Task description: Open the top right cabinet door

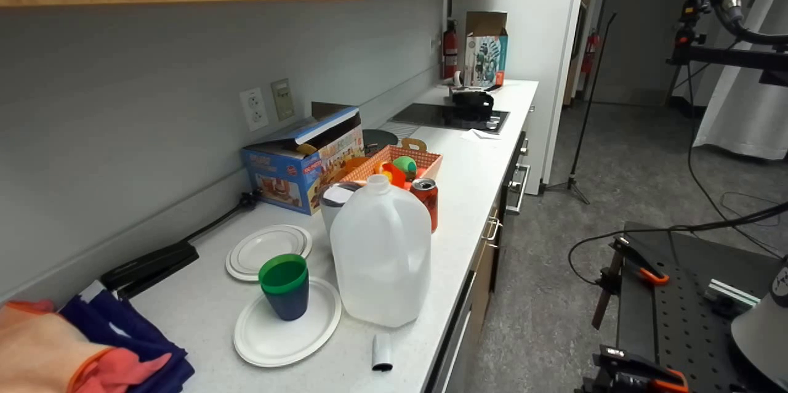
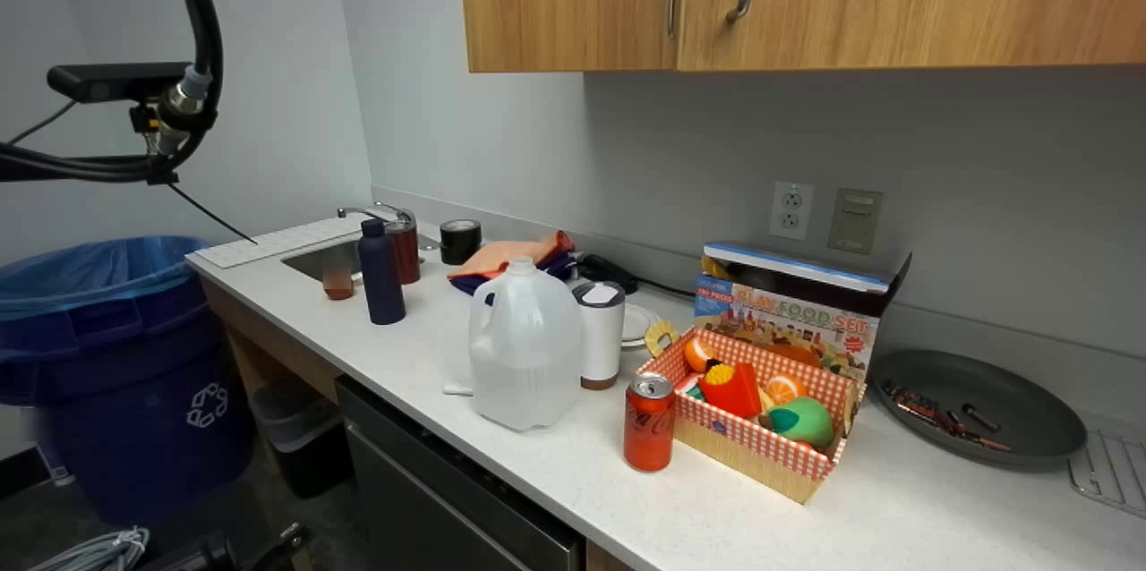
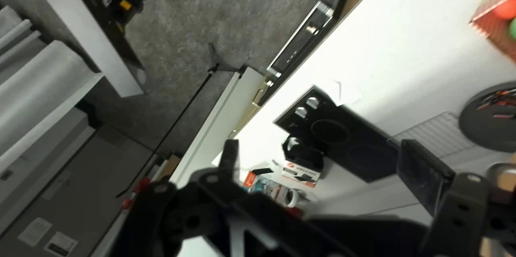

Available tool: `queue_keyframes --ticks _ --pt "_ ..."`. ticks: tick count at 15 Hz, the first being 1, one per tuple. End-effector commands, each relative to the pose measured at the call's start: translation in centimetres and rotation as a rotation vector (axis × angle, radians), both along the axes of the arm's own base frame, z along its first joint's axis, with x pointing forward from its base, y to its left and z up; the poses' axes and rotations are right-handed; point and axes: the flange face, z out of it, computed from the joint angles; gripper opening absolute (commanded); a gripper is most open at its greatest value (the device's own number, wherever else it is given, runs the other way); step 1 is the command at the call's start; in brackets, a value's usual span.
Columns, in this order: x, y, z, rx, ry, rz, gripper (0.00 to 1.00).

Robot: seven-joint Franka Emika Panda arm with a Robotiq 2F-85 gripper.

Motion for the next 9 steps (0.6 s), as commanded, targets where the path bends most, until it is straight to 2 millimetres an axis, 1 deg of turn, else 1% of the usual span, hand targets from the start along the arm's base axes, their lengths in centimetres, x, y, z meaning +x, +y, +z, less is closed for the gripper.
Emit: queue_keyframes --ticks 1,3,5,7,9 --pt "-0.1 4.7 0.1 0.13 0.061 0.146 1.0" --pt "0.2 6.3 0.3 0.189 0.077 0.241 1.0" --pt "0.3 7.5 0.5 0.238 0.081 0.324 1.0" --pt "0.5 7.9 0.7 0.259 0.062 0.394 1.0" --pt "1.0 8.1 1.0 0.231 0.021 0.466 1.0"
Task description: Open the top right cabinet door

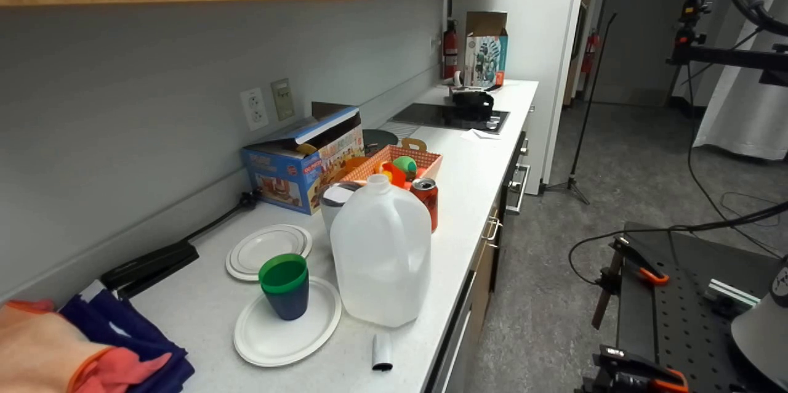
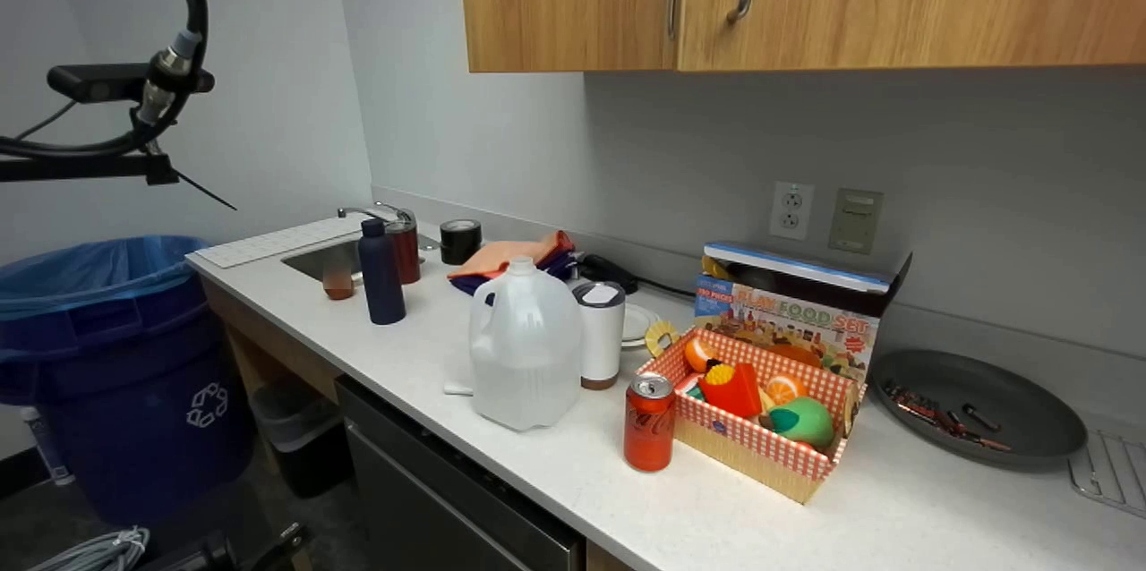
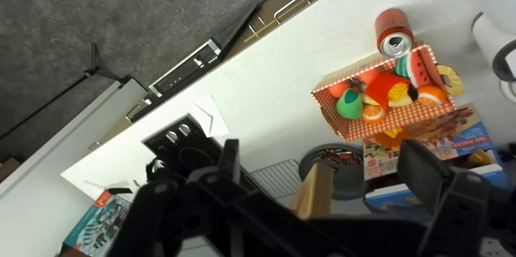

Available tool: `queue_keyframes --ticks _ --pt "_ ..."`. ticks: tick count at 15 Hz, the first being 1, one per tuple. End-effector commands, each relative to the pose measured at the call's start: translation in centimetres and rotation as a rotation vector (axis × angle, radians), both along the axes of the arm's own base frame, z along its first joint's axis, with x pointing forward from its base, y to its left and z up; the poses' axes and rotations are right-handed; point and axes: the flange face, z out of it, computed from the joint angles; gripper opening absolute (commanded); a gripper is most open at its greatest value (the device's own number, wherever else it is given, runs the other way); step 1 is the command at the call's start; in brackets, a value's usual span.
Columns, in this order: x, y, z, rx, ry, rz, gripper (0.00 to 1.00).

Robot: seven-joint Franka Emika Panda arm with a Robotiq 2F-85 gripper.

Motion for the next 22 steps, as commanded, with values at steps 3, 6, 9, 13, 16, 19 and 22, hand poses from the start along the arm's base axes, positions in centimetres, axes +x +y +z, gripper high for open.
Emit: queue_keyframes --ticks 3,6,9,13,16,19,22 --pt "1.0 0.5 1.6 -0.035 -0.168 0.203 1.0" --pt "1.8 0.6 1.9 -0.029 -0.251 0.26 1.0" --pt "2.3 0.8 1.9 -0.015 -0.317 0.288 1.0" --pt "2.9 0.8 1.9 -0.026 -0.408 0.297 1.0" --pt "3.4 0.1 2.1 -0.125 -0.49 0.319 1.0" --pt "3.4 -0.2 1.9 -0.197 -0.538 0.334 1.0" --pt "3.0 -0.4 1.6 -0.295 -0.56 0.291 1.0"
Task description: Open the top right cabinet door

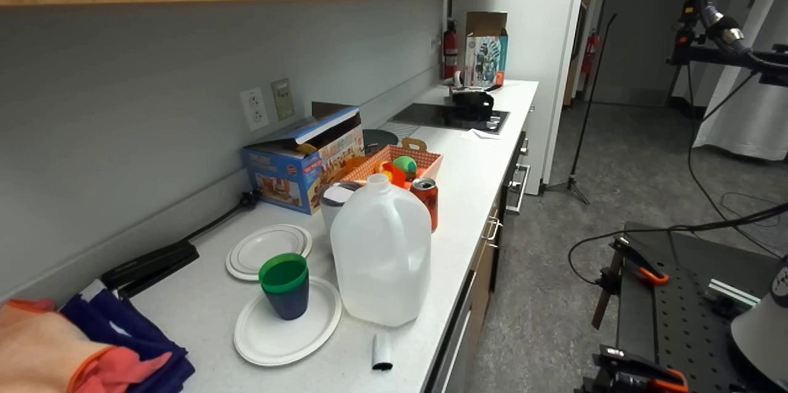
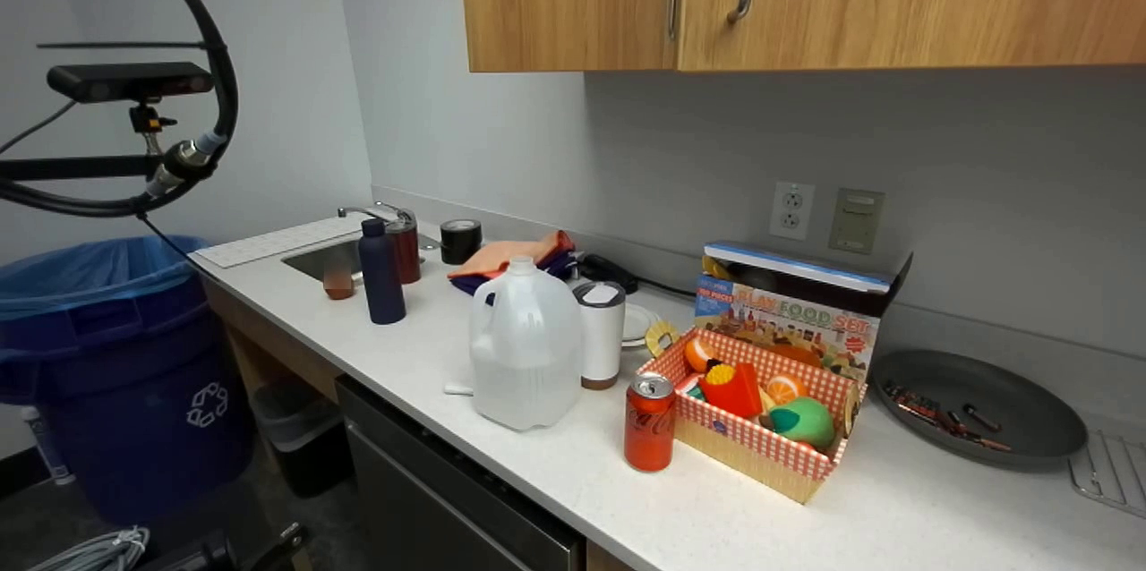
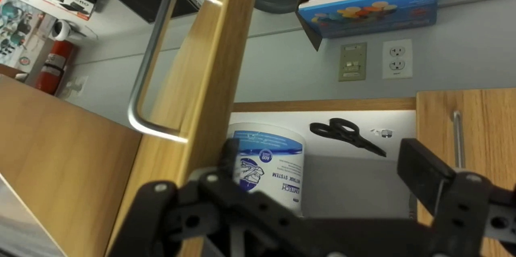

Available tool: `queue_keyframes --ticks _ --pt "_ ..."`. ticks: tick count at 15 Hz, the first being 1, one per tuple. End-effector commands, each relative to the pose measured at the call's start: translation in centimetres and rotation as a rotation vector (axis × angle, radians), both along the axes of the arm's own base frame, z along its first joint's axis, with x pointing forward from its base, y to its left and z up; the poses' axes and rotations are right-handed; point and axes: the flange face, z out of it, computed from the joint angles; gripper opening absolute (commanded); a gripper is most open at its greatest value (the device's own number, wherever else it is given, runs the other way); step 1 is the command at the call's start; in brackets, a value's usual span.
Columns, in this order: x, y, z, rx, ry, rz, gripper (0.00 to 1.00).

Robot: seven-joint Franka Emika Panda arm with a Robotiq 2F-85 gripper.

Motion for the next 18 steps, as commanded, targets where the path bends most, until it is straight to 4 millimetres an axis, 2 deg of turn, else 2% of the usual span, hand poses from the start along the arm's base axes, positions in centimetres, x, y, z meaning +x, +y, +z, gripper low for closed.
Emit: queue_keyframes --ticks 1,6,9,10,13,18 --pt "-0.8 -1.3 0.2 -0.112 -0.069 -0.098 1.0" --pt "-1.5 -1.7 -0.5 -0.185 -0.06 -0.3 1.0" --pt "-1.8 -2.6 -0.7 -0.235 -0.044 -0.415 1.0" --pt "0.7 -4.8 1.0 -0.243 -0.042 -0.447 1.0" --pt "1.2 -7.5 2.6 -0.284 -0.049 -0.529 1.0" --pt "2.4 -10.3 4.1 -0.306 -0.054 -0.683 1.0"
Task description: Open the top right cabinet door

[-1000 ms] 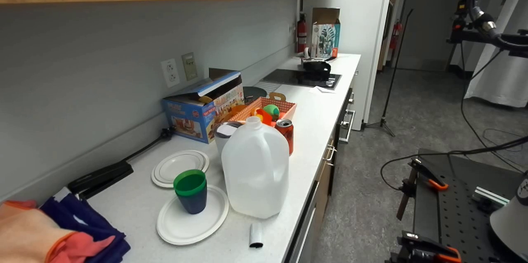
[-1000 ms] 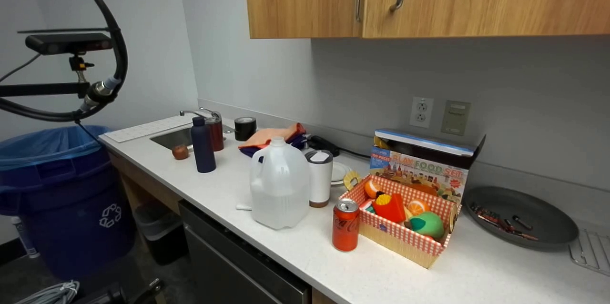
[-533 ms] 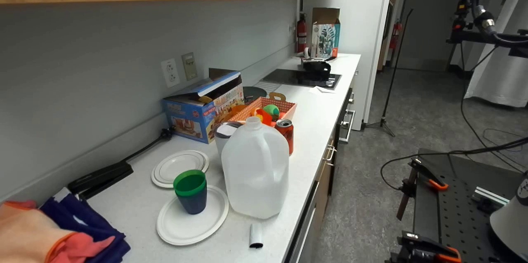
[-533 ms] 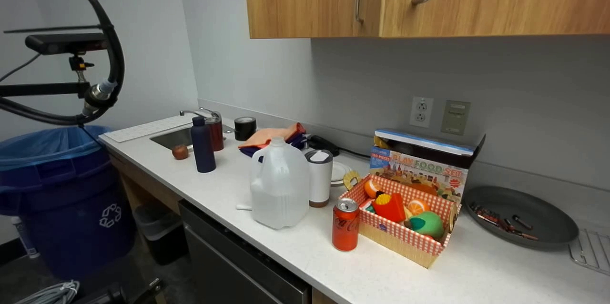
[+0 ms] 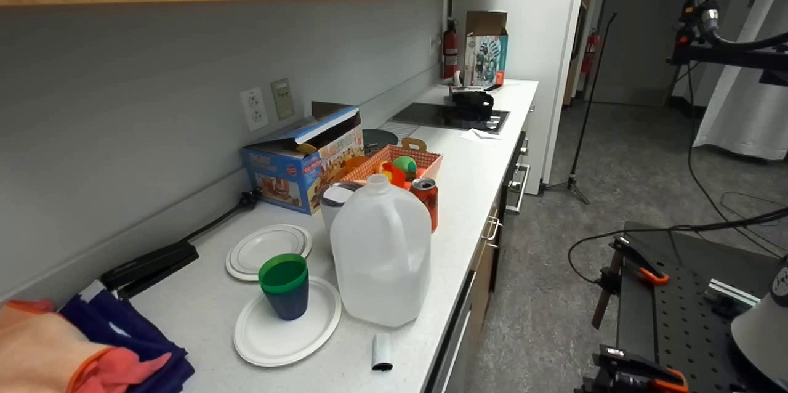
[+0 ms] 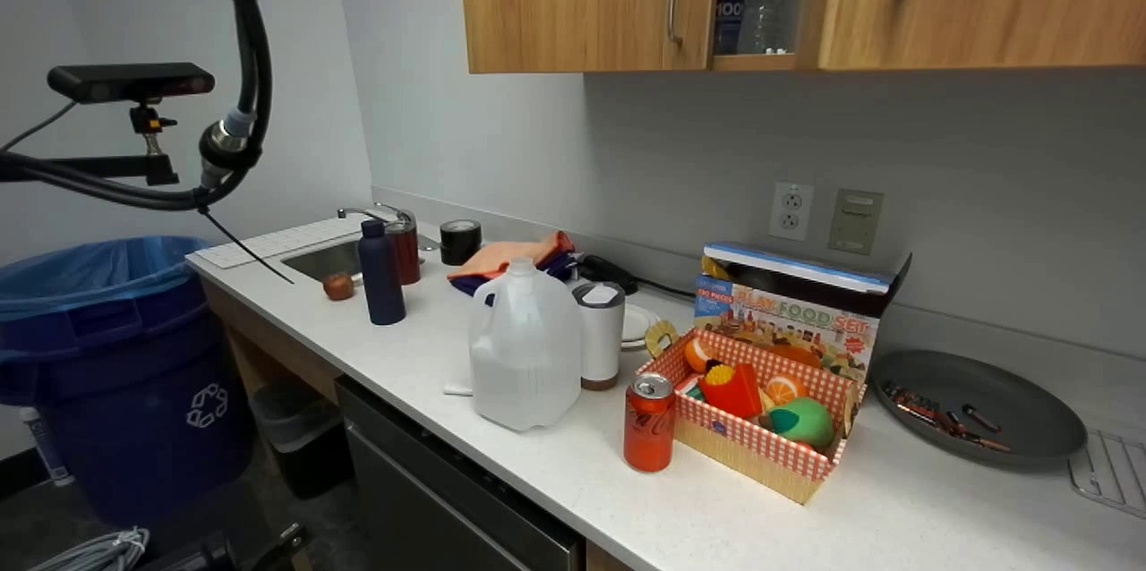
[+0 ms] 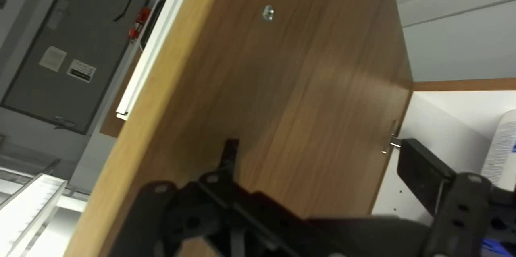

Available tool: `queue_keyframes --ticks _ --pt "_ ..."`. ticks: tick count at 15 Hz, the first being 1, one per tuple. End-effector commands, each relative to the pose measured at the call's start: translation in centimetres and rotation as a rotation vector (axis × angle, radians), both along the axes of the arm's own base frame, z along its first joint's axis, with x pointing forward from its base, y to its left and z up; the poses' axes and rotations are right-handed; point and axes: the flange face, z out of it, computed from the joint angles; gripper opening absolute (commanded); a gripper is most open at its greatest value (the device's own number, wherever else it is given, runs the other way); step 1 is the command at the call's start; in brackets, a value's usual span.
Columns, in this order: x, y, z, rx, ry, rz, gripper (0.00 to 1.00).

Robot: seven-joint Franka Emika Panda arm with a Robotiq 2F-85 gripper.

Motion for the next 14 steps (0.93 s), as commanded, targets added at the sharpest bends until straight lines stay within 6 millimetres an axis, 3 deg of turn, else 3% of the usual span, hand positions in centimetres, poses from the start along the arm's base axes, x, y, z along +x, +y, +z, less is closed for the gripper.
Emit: queue_keyframes --ticks 1,9,10,14 --pt "1.4 -1.2 1.5 -0.012 -0.028 -0.117 1.0" --pt "2.6 -1.3 2.1 -0.062 -0.087 -0.307 1.0" --pt "2.1 -0.9 1.3 -0.039 -0.059 -0.26 1.0" --pt "2.4 -0.9 1.4 -0.047 -0.067 -0.286 1.0"
